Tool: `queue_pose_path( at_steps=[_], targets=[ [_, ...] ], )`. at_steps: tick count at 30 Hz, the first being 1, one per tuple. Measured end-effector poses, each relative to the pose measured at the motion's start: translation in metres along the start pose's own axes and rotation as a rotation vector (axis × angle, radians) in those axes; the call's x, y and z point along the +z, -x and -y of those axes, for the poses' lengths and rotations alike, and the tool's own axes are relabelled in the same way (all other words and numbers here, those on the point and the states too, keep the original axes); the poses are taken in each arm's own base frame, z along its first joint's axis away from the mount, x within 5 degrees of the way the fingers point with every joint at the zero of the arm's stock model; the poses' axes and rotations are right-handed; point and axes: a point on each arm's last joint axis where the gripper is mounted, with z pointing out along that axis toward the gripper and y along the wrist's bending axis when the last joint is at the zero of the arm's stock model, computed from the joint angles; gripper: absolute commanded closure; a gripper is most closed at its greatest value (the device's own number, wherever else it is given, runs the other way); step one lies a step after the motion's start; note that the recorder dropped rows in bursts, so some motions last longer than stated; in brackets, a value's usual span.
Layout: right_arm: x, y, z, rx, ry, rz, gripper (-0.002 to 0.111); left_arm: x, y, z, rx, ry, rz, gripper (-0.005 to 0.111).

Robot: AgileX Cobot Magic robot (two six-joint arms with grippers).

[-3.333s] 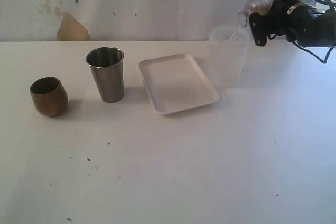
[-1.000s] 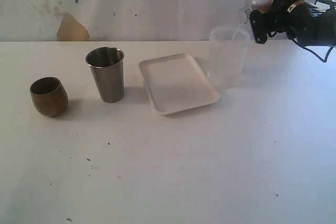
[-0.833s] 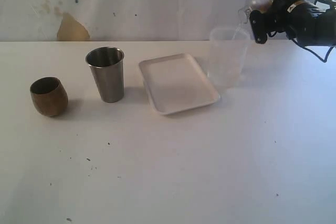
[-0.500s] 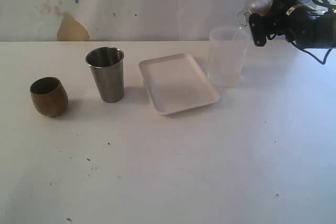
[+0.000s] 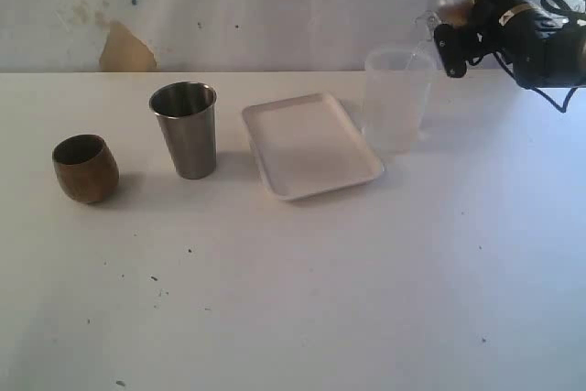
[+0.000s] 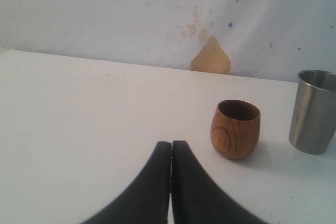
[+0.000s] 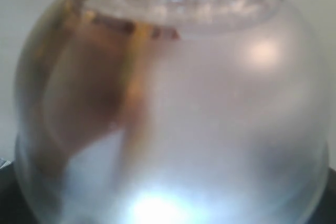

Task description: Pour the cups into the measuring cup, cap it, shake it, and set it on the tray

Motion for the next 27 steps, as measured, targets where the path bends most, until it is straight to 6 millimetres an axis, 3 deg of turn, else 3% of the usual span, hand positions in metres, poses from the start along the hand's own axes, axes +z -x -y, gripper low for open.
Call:
queue_pose_path(
  at_steps=[27],
  targets=[
    [-0.0008, 0.0090, 0.0085, -0.204, -0.104, 0.089, 0.108, 0.0000, 0.0000, 0.0000, 0.000, 0.000, 0.000, 0.106]
  ],
)
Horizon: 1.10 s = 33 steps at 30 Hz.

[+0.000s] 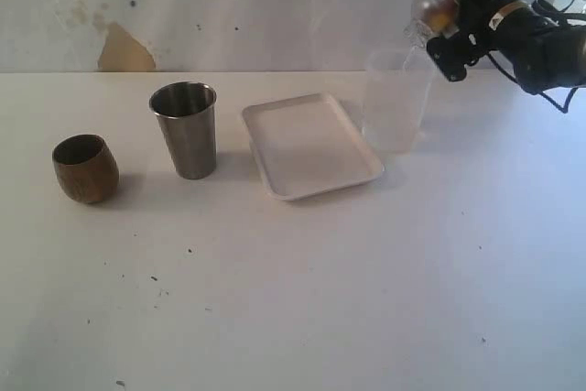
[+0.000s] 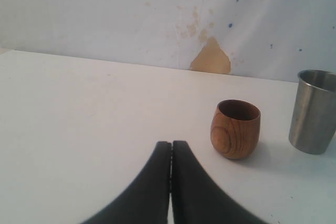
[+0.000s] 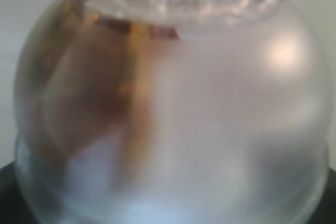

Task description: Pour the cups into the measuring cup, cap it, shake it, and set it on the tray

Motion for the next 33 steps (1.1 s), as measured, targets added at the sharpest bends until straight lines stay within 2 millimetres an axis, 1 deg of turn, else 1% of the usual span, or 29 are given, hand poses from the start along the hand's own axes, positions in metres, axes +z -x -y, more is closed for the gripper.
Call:
queue_pose_path(
  at_steps=[16, 33],
  targets=[
    [0.000, -0.001, 0.008, -0.063, -0.091, -0.015, 0.108, 0.000, 0.000, 0.000, 0.000, 0.000, 0.000, 0.106],
    [-0.001, 0.000, 0.011, -0.130, -0.125, -0.011, 0.108, 0.000, 0.000, 0.000, 0.000, 0.000, 0.000, 0.106]
  ],
)
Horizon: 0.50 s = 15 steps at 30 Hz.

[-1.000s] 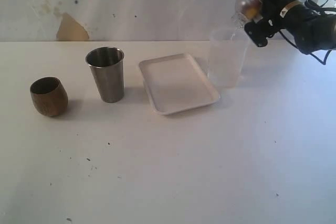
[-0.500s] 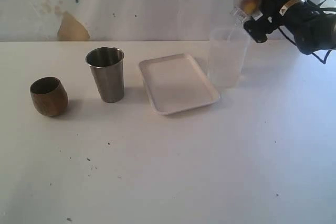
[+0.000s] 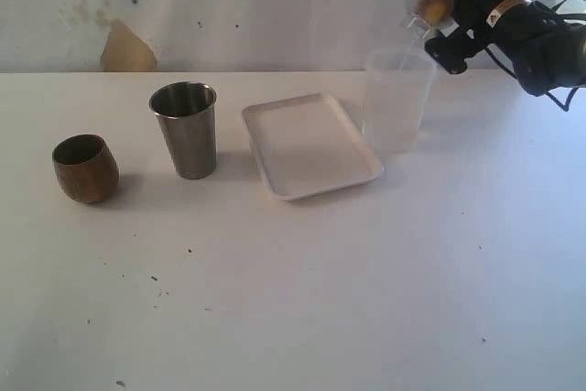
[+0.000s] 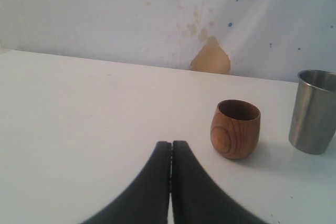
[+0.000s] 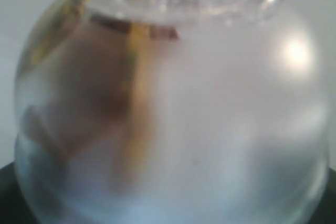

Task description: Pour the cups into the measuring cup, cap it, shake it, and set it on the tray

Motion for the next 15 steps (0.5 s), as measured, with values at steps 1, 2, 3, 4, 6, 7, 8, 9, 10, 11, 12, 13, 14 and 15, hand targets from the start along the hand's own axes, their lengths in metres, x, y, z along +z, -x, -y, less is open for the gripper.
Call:
queue_pose_path(
  at_steps=[1, 2, 3, 4, 6, 7, 8, 9, 10, 11, 12, 13, 14, 15],
  targets=[
    [0.0000, 0.0003, 0.0002, -0.006, -0.002, 0.003, 0.108, 0.0000, 0.0000, 0.0000, 0.000, 0.000, 0.000, 0.106],
    [0.0000, 0.0006, 0.0005, -0.012, -0.006, 0.006, 0.108, 0.0000, 0.0000, 0.0000, 0.000, 0.000, 0.000, 0.106],
    [0.0000, 0.0007, 0.0006, -0.013, -0.007, 0.007, 0.108, 0.0000, 0.0000, 0.0000, 0.000, 0.000, 0.000, 0.106],
    [0.0000, 0.0009, 0.0007, -0.017, -0.008, 0.010, 0.108, 0.0000, 0.0000, 0.0000, 0.000, 0.000, 0.000, 0.106],
    [0.0000, 0.0010, 0.0008, -0.020, -0.009, 0.011, 0.108, 0.0000, 0.0000, 0.0000, 0.000, 0.000, 0.000, 0.106],
    [0.0000, 0.0011, 0.0008, -0.022, -0.009, 0.012, 0.108, 0.0000, 0.0000, 0.0000, 0.000, 0.000, 0.000, 0.106],
    [0.0000, 0.0012, 0.0009, -0.023, -0.010, 0.013, 0.108, 0.0000, 0.0000, 0.0000, 0.000, 0.000, 0.000, 0.106],
    [0.0000, 0.0012, 0.0009, -0.023, -0.010, 0.013, 0.108, 0.0000, 0.0000, 0.0000, 0.000, 0.000, 0.000, 0.106],
    [0.0000, 0.0012, 0.0009, -0.023, -0.010, 0.013, 0.108, 0.0000, 0.0000, 0.0000, 0.000, 0.000, 0.000, 0.106],
    [0.0000, 0.0012, 0.0009, -0.023, -0.010, 0.013, 0.108, 0.0000, 0.0000, 0.0000, 0.000, 0.000, 0.000, 0.106],
    [0.0000, 0.0012, 0.0009, -0.023, -0.010, 0.013, 0.108, 0.0000, 0.0000, 0.0000, 0.000, 0.000, 0.000, 0.106],
    [0.0000, 0.0012, 0.0009, -0.023, -0.010, 0.013, 0.108, 0.0000, 0.0000, 0.0000, 0.000, 0.000, 0.000, 0.106],
    [0.0000, 0.0012, 0.0009, -0.023, -0.010, 0.013, 0.108, 0.0000, 0.0000, 0.0000, 0.000, 0.000, 0.000, 0.106],
    [0.0000, 0.0012, 0.0009, -0.023, -0.010, 0.013, 0.108, 0.0000, 0.0000, 0.0000, 0.000, 0.000, 0.000, 0.106]
  ],
)
